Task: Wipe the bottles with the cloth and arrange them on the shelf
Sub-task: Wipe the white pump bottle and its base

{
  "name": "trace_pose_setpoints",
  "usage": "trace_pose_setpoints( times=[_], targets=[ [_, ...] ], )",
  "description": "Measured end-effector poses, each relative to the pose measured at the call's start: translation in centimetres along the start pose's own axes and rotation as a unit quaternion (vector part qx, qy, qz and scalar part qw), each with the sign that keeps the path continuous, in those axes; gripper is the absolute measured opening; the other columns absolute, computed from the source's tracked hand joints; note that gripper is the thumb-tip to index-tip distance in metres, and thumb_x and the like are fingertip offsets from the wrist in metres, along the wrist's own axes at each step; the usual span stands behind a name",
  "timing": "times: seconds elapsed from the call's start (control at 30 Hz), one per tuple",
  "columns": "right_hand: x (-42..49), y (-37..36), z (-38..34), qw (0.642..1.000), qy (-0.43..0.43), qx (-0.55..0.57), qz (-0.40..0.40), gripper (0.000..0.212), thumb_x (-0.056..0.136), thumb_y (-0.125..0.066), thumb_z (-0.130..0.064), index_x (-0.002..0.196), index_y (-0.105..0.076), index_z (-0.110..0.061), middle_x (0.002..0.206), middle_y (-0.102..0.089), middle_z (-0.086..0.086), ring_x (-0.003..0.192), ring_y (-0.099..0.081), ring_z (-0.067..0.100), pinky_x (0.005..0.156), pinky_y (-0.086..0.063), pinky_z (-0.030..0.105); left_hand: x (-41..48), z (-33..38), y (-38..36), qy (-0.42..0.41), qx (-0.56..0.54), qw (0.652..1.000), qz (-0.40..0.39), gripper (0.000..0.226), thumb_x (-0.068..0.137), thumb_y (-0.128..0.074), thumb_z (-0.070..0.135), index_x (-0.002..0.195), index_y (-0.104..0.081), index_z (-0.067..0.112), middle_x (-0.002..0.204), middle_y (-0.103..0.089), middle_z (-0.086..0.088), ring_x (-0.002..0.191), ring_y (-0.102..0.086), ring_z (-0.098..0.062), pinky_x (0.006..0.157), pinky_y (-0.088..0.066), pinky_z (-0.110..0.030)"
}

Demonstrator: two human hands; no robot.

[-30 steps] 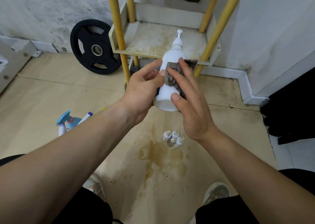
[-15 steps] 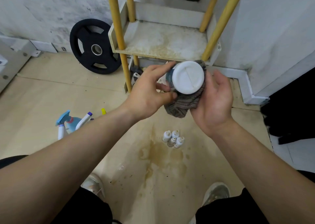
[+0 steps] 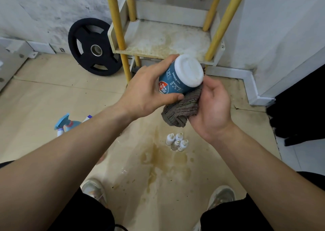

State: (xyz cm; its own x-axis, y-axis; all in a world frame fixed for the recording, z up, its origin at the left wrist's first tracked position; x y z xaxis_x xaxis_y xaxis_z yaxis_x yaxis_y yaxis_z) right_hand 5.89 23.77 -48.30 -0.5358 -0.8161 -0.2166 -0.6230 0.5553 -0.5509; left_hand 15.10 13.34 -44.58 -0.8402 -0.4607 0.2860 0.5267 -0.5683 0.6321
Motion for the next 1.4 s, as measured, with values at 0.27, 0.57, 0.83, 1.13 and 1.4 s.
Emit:
trace_pose_setpoints(
  times=[0.27,0.57,0.83,1.13,1.4],
  targets=[
    [0.4,1.1,-0.8,0.994,0.046,-0.066,0.076,0.067,0.090,-0.051,-0.043,0.140,-0.051,0.000,0.139,-0.058,0.026,0.130,-0.057,0.038,0.113,-0.040,0.060,0.1,-0.4,-1.5,0.042,-0.068,0.996,-0.029,0.086,0.076,-0.083,0.050,0.150,-0.043,0.032,0.135,-0.060,0.014,0.125,-0.056,-0.014,0.103,-0.049,-0.045],
    [0.1,0.3,-3.3,0.955,0.137,-0.259,0.035,0.050,0.092,-0.045,-0.039,0.131,-0.060,-0.012,0.123,-0.067,0.006,0.113,-0.065,0.019,0.094,-0.054,0.038,0.0,-0.3,-1.8,0.035,-0.040,0.995,-0.082,0.070,0.072,-0.081,0.053,0.134,-0.055,0.031,0.116,-0.066,0.006,0.108,-0.062,-0.017,0.093,-0.052,-0.048],
    [-1.2,-0.9,-2.8,0.886,0.176,-0.427,-0.032,0.059,0.095,-0.043,-0.048,0.149,-0.042,-0.025,0.135,-0.059,-0.006,0.122,-0.059,0.007,0.099,-0.052,0.033,-0.1,-0.4,-1.6,0.046,-0.021,0.995,-0.082,0.062,0.070,-0.081,0.054,0.125,-0.059,0.037,0.106,-0.068,0.007,0.099,-0.065,-0.015,0.085,-0.055,-0.046],
    [-1.6,-1.0,-2.3,0.825,0.197,-0.529,-0.018,0.066,0.097,-0.044,-0.044,0.157,-0.033,-0.019,0.145,-0.055,-0.002,0.127,-0.057,0.011,0.097,-0.054,0.032,-0.3,-0.3,-1.2,0.063,-0.004,0.993,-0.097,0.049,0.073,-0.082,0.050,0.116,-0.063,0.037,0.098,-0.070,0.011,0.088,-0.067,-0.009,0.079,-0.055,-0.044],
    [-1.9,-1.3,-2.1,0.806,0.232,-0.541,-0.063,0.052,0.102,-0.039,-0.023,0.153,-0.043,-0.016,0.144,-0.058,0.004,0.120,-0.062,0.031,0.093,-0.050,0.033,-0.8,-2.0,-1.2,0.117,-0.064,0.986,-0.101,0.045,0.071,-0.088,0.040,0.111,-0.067,0.041,0.096,-0.072,0.015,0.089,-0.068,-0.003,0.086,-0.056,-0.038]
  ],
)
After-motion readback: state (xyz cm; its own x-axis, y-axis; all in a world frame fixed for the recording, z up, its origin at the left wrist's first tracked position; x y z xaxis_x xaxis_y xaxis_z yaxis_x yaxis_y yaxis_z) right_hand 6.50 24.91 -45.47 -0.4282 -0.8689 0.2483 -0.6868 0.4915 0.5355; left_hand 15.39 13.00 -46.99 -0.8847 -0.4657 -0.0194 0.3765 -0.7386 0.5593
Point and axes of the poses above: each hand's wrist, its own x-axis towards the middle knuckle, its own y-axis out of the back of the hand, z = x × y, the point moved 7 cm from there along x, towards the middle knuckle
